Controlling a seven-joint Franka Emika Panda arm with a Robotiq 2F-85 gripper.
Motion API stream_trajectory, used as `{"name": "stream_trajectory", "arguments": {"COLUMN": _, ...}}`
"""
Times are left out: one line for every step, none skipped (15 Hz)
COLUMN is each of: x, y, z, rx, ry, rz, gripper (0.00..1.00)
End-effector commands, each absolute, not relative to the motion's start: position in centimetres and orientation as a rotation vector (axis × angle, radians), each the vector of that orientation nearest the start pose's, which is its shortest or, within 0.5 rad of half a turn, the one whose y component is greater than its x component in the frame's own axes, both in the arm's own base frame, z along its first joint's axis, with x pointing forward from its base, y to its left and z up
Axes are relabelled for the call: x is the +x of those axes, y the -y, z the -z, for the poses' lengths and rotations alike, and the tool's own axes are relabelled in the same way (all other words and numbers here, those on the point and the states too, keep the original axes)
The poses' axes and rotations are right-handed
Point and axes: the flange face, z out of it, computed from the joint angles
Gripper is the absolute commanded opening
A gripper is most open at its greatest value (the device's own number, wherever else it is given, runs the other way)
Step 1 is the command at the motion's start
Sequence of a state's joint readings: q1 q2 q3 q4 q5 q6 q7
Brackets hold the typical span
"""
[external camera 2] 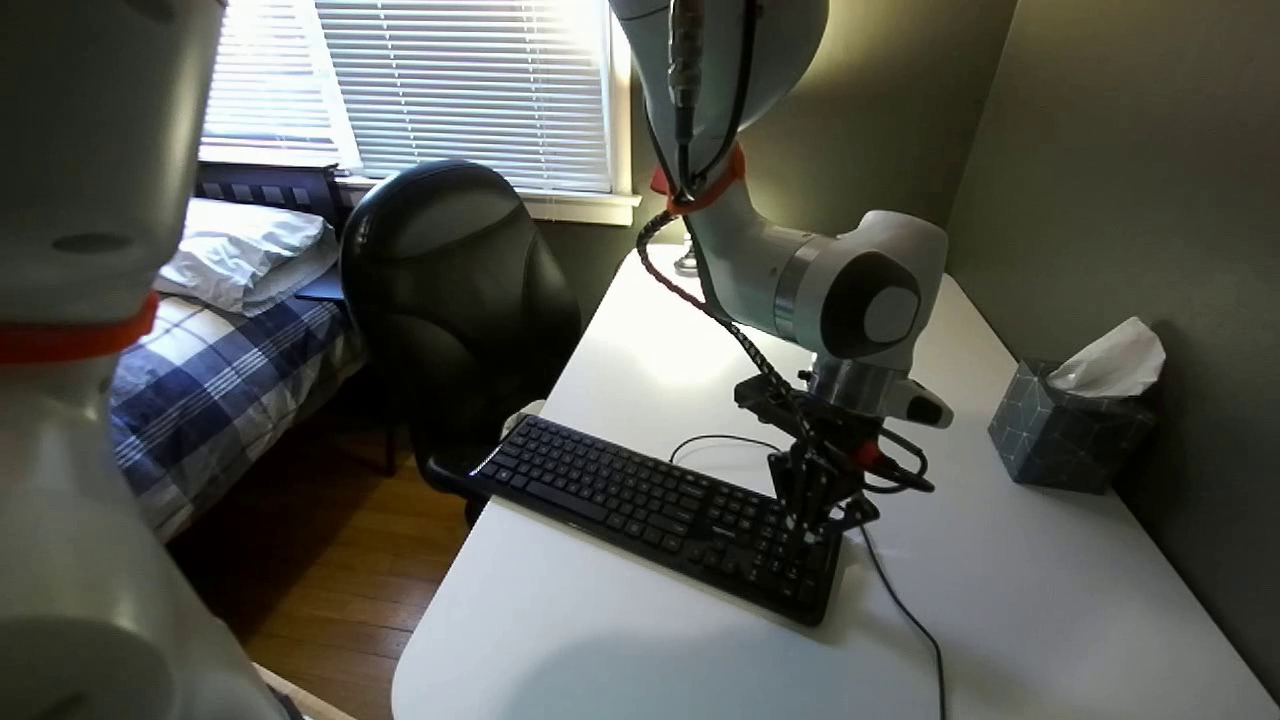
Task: Press a button on the keyboard
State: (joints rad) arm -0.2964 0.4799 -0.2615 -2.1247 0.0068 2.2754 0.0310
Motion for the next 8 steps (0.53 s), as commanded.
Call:
{"name": "stream_trajectory", "arguments": {"x": 45.76, "y": 29.04, "z": -16.09, "rx": -2.974, "ry": -0.891, "rz": -0.564, "gripper": 0.00}}
{"name": "stream_trajectory", "arguments": {"x": 45.80, "y": 29.05, "z": -16.02, "rx": -2.974, "ry": -0.891, "rz": -0.568, "gripper": 0.00}}
{"name": "stream_trajectory", "arguments": {"x": 45.81, "y": 29.05, "z": -15.93, "rx": -2.974, "ry": -0.890, "rz": -0.572, "gripper": 0.00}}
{"name": "stream_trajectory", "arguments": {"x": 45.82, "y": 29.04, "z": -15.86, "rx": -2.973, "ry": -0.889, "rz": -0.576, "gripper": 0.00}}
{"name": "stream_trajectory", "arguments": {"x": 45.83, "y": 29.02, "z": -15.81, "rx": -2.971, "ry": -0.888, "rz": -0.582, "gripper": 0.00}}
{"name": "stream_trajectory", "arguments": {"x": 45.85, "y": 29.01, "z": -15.76, "rx": -2.969, "ry": -0.890, "rz": -0.587, "gripper": 0.00}}
{"name": "stream_trajectory", "arguments": {"x": 45.88, "y": 29.03, "z": -15.70, "rx": -2.968, "ry": -0.890, "rz": -0.593, "gripper": 0.00}}
{"name": "stream_trajectory", "arguments": {"x": 45.93, "y": 29.08, "z": -15.65, "rx": -2.966, "ry": -0.896, "rz": -0.599, "gripper": 0.00}}
